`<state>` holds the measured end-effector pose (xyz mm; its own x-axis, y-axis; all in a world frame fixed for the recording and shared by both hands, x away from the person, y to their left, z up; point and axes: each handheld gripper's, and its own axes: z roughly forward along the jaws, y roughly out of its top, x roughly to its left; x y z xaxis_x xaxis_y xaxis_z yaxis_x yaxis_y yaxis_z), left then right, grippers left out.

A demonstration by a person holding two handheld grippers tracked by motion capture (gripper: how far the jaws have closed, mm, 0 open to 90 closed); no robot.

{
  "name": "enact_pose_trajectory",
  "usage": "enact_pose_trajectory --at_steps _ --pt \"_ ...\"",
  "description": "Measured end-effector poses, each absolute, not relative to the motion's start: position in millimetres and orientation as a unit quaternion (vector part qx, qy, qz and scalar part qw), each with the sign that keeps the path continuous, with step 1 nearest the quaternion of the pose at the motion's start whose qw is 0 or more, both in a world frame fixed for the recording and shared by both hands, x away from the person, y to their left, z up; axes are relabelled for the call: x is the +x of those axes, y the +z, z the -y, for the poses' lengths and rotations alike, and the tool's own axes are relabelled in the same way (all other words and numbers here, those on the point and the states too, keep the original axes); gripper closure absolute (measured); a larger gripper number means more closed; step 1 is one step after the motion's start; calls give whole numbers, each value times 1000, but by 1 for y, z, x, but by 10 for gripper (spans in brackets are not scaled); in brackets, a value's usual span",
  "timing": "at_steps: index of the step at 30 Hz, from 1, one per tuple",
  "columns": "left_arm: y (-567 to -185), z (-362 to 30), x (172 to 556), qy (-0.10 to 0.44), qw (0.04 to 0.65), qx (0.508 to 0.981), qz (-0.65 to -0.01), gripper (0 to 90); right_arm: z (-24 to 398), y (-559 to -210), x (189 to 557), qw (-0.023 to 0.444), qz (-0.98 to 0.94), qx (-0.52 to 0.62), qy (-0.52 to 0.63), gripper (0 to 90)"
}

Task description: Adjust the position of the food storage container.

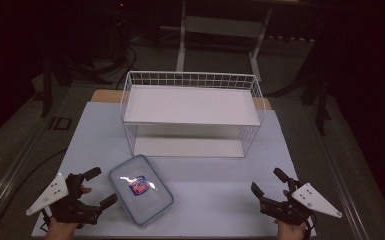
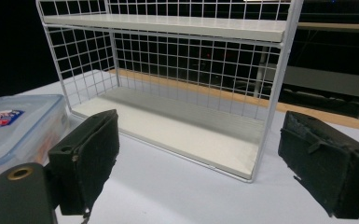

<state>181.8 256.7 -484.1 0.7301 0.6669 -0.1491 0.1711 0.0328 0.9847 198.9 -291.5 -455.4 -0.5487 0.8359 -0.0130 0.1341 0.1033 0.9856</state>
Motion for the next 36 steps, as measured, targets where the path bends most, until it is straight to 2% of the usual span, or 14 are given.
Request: enact_pose_trajectory --at_steps 9,13,15,17,19,20,22,23,24,25,26,27,31,36 --pt "-472 -252 178 175 653 674 -298 0 286 -452 196 307 -678 354 567 122" --pt "-468 -253 174 162 629 706 -283 7 283 -453 195 305 -681 351 566 122" --pt "-469 -253 171 159 615 722 -276 88 283 -453 195 304 -681 352 565 123" --pt "-473 -254 168 146 603 735 -273 241 282 -453 196 304 -682 353 564 127" --pt "-476 -254 168 122 593 749 -270 343 282 -454 197 299 -682 358 564 128" --pt "-480 -253 168 107 571 771 -260 417 282 -455 198 297 -682 358 564 128" --pt "-481 -252 168 106 562 780 -255 439 282 -455 198 295 -682 359 565 128" --pt "-482 -251 168 98 551 791 -249 549 281 -456 199 293 -683 361 564 129" --pt "-483 -250 167 92 544 798 -242 605 281 -456 199 293 -682 362 563 133" --pt "-484 -250 167 85 538 804 -237 605 281 -456 199 293 -682 362 563 133" --pt "-485 -251 168 74 533 811 -232 691 280 -457 200 292 -685 363 560 134" --pt "-486 -251 168 68 524 817 -230 691 280 -457 200 292 -685 363 560 134" --pt "-495 -249 171 61 478 844 -237 847 280 -458 201 288 -686 364 560 134" --pt "-512 -238 176 65 409 879 -236 894 280 -459 202 287 -687 369 557 137"
